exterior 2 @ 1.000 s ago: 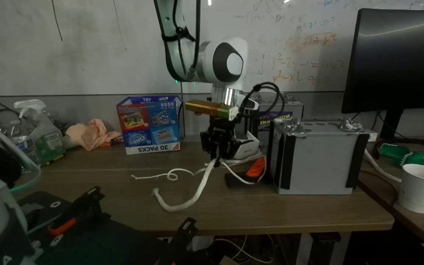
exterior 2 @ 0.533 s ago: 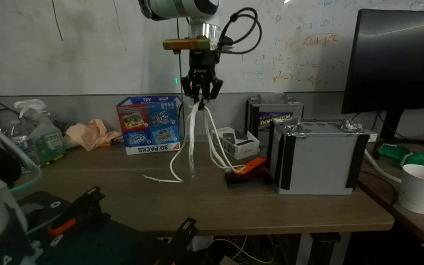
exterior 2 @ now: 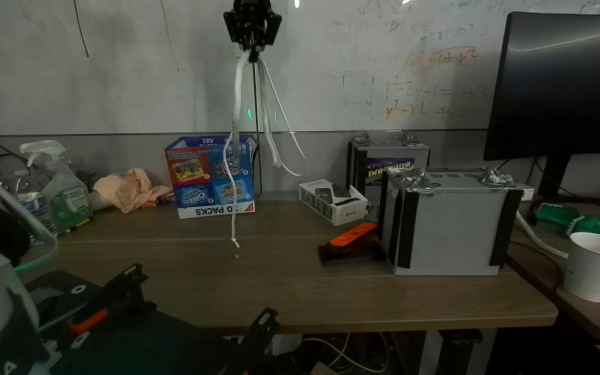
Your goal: Put the white rope inside the blue box
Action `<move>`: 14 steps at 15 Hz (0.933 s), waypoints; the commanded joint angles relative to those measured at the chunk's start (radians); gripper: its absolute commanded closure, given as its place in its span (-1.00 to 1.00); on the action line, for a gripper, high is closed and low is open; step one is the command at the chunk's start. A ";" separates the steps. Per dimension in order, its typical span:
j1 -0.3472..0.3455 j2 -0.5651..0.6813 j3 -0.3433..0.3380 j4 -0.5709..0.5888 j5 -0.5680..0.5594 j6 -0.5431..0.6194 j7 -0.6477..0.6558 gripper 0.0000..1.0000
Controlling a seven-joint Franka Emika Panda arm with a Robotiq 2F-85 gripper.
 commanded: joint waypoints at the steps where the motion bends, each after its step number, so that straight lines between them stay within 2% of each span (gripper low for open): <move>1: 0.018 0.057 0.022 0.227 0.079 -0.064 0.111 0.88; 5: 0.038 0.116 0.042 0.403 0.175 -0.062 0.200 0.85; 7: 0.054 0.140 0.057 0.453 0.193 -0.051 0.234 0.86; 14: 0.128 0.193 0.104 0.545 0.180 -0.026 0.343 0.90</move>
